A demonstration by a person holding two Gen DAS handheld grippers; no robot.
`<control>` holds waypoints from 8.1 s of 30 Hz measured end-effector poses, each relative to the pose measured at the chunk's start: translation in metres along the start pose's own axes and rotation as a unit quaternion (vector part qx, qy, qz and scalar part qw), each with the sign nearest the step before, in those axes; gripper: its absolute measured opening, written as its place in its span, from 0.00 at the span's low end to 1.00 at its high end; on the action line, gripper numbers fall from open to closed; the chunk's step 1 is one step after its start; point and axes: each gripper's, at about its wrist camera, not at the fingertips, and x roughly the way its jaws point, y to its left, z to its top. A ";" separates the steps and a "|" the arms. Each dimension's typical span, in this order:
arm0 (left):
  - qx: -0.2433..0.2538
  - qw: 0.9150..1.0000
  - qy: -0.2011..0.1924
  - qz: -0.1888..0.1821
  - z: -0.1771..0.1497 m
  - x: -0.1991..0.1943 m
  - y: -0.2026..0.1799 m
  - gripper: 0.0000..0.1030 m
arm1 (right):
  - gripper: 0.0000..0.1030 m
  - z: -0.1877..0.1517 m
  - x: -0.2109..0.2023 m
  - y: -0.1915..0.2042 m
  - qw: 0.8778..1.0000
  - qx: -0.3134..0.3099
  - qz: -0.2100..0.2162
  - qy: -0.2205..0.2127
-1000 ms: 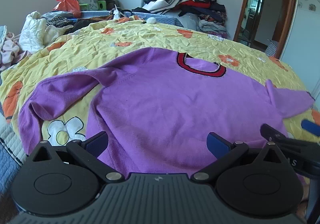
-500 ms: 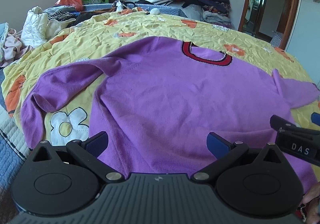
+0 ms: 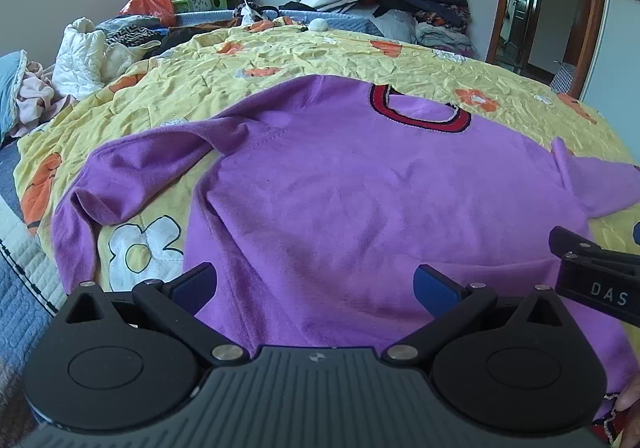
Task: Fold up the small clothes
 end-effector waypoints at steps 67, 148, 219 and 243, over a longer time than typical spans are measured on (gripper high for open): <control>0.080 0.994 0.051 0.057 0.054 0.149 -0.096 1.00 | 0.42 0.016 0.296 -0.533 0.905 0.425 0.026 0.017; -0.007 0.998 0.056 -0.001 0.015 0.051 0.122 1.00 | 0.03 0.116 0.167 0.128 0.947 0.158 0.277 0.022; 0.113 0.992 0.044 -0.044 0.102 0.208 -0.023 1.00 | 0.14 0.042 0.186 -0.140 0.992 0.031 0.093 0.081; -0.065 0.997 0.043 -0.013 0.098 0.199 0.097 1.00 | 0.91 0.009 0.164 -0.121 0.989 0.059 0.084 0.104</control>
